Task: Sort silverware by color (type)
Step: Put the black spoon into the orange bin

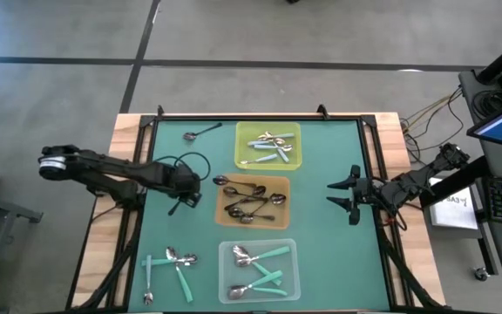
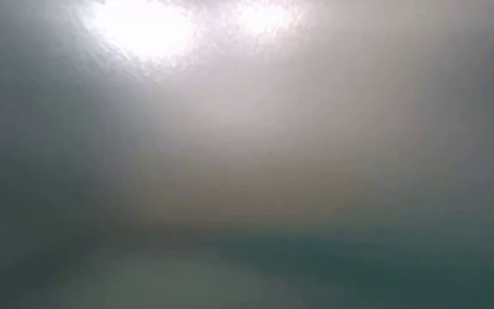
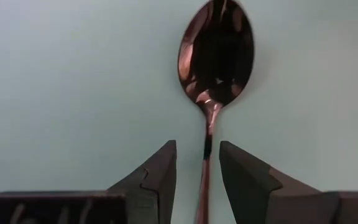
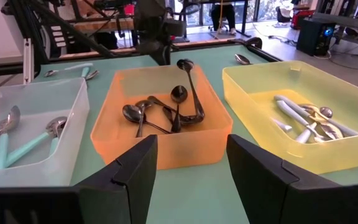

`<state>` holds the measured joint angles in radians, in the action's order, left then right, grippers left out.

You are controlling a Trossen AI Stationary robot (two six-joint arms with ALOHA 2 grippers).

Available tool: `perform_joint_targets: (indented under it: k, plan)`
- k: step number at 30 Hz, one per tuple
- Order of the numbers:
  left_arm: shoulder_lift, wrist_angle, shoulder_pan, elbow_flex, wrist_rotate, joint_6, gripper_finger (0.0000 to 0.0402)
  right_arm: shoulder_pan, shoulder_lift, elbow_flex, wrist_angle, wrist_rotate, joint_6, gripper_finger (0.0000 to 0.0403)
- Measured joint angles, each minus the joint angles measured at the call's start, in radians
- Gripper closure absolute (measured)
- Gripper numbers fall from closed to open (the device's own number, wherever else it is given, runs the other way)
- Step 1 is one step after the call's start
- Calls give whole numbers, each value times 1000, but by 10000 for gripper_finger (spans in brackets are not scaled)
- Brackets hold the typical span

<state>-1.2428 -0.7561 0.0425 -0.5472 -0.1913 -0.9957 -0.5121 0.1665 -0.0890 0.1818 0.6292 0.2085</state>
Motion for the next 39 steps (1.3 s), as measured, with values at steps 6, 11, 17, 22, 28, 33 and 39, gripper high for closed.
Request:
perform_joint_targets:
  k: [6, 11, 17, 22, 28, 33, 39]
  plan:
    - [-59, 28, 0, 0, 0, 8, 297, 0, 0, 0, 0, 0, 0, 218]
    - [-108, 39, 0, -5, 1, 53, 328, 0, 0, 0, 0, 0, 0, 218]
    - [-135, 53, 0, -8, 7, 73, 393, 0, 0, 0, 0, 0, 0, 218]
    - [-110, -24, 7, -53, -27, 121, 399, 0, 0, 0, 0, 0, 0, 218]
    - [-90, -217, 12, -218, -156, 165, 400, 0, 0, 0, 0, 0, 0, 218]
    - [-108, -208, 9, -392, -230, 304, 401, 0, 0, 0, 0, 0, 0, 218]
    - [-190, -112, -7, -529, -250, 465, 401, 0, 0, 0, 0, 0, 0, 218]
